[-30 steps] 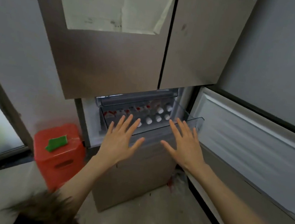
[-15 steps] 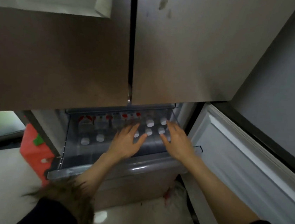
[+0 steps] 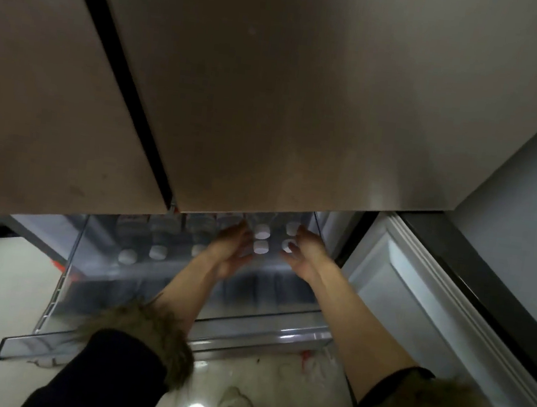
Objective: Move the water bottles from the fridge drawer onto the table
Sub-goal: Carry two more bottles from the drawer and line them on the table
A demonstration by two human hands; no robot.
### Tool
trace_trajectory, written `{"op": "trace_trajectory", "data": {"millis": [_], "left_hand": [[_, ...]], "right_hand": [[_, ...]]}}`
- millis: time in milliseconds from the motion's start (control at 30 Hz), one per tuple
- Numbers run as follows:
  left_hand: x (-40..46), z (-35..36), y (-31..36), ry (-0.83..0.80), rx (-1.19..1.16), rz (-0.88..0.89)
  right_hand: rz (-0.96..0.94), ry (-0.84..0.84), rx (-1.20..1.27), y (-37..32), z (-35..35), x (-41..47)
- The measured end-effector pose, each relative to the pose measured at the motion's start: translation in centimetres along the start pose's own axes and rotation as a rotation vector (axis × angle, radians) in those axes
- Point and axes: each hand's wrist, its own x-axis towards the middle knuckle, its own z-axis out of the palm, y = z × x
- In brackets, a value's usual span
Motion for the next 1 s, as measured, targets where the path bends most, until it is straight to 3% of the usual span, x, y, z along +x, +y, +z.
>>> {"op": "trace_trajectory", "data": {"millis": [167, 367, 800, 1000], "left_hand": [[1.8, 1.3, 0.2, 0.029, -0.197, -0.052], [3.0, 1.6, -0.1, 0.058, -0.265, -0.073], [-1.9, -3.4, 0.0, 0.143, -0.267, -0.052], [-5.4, -6.9, 0.1, 0.321, -0.103, 0.089]], "right_hand": [[0.053, 0.002, 0.237, -0.2, 0.1, 1.2], [0.027, -0.029, 0.24, -0.6, 0.7, 1.1], [0.072, -0.054, -0.173, 0.1, 1.0, -2.5], [-0.08, 0.101, -0.377, 1.1, 2.1, -4.9]]}}
